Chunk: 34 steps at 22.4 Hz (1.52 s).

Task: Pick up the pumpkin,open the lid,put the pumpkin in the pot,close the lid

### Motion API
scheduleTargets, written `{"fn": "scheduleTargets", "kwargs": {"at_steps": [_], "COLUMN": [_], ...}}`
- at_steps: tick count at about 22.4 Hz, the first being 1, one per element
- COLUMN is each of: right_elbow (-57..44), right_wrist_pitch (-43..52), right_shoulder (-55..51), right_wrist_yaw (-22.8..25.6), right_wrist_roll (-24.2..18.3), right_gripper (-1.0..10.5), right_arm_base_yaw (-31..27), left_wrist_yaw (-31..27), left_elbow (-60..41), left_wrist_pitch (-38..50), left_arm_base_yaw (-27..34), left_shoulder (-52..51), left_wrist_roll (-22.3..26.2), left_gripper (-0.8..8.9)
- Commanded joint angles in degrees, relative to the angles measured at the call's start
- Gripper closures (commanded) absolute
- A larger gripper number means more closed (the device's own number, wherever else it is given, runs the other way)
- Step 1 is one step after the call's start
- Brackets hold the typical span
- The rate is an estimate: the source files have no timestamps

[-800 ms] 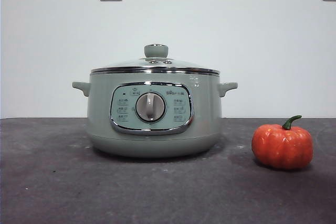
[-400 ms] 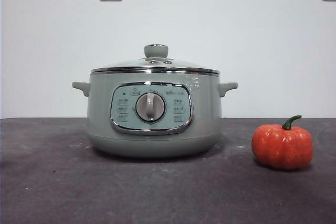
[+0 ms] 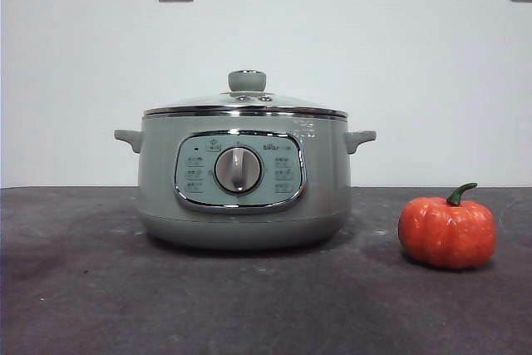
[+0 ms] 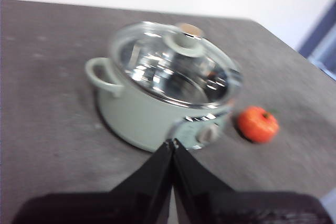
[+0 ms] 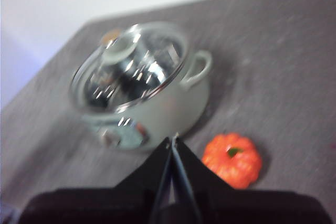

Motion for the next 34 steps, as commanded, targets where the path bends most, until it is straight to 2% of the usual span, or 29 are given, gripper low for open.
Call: {"fn": "scheduleTargets", "kwargs": {"at_steps": [1,6,8,13,14,15,16,17,18,19,25,29,34], "right_elbow": [6.25,14.51,16.37,17.18,17.18,17.18,17.18,17.18,17.18,17.18,17.18,17.18,17.18], "right_wrist_pitch": [-6.62,-17.68,-21.18,-23.65,-23.54,-23.47,-23.47,-23.47,-23.47,-23.45,-23.45,-22.14,-17.55], "right_shoulder": [4.24,10.16,11.52,12.79,12.81,12.87,12.87,12.87,12.87,12.9,14.82,19.85,30.71], "right_wrist_yaw": [-2.75,-5.88,-5.75,-5.73,-5.66,-5.66,-5.66,-5.64,-5.64,-5.62,-5.62,-4.59,5.42], "right_wrist_roll": [-7.76,-14.21,-15.5,-16.2,-16.13,-16.11,-15.91,-15.52,-15.5,-15.1,-14.43,-14.36,-14.27], "right_gripper": [9.6,9.6,9.6,9.4,9.3,8.9,7.5,5.5,3.3,2.2,2.2,2.2,2.2], "right_arm_base_yaw": [0.17,0.24,0.42,0.42,0.42,0.42,0.42,0.42,0.42,0.42,0.59,2.54,7.28], "left_wrist_yaw": [2.97,6.34,7.02,6.91,6.82,6.8,6.71,6.69,6.69,6.69,6.71,6.73,6.73], "left_elbow": [3.5,9.51,11.06,12.35,12.35,12.35,12.35,12.35,12.35,12.35,12.35,12.35,12.35], "left_wrist_pitch": [-3.04,-10.84,-13.42,-15.26,-15.26,-15.26,-15.23,-15.1,-15.08,-15.06,-15.06,-15.06,-15.02], "left_arm_base_yaw": [0.13,0.07,0.07,0.04,0.04,0.04,0.04,0.04,0.04,0.04,0.04,0.04,0.04], "left_shoulder": [2.69,7.17,8.31,9.33,9.33,9.33,9.33,9.33,9.33,9.33,9.33,9.33,9.33], "left_wrist_roll": [5.73,11.23,13.27,14.53,14.47,14.21,13.46,13.18,13.18,13.2,13.18,12.94,12.94], "left_gripper": [8.22,8.22,8.22,8.13,7.77,6.24,3.82,1.55,0.43,0.35,0.35,0.35,0.35]}}
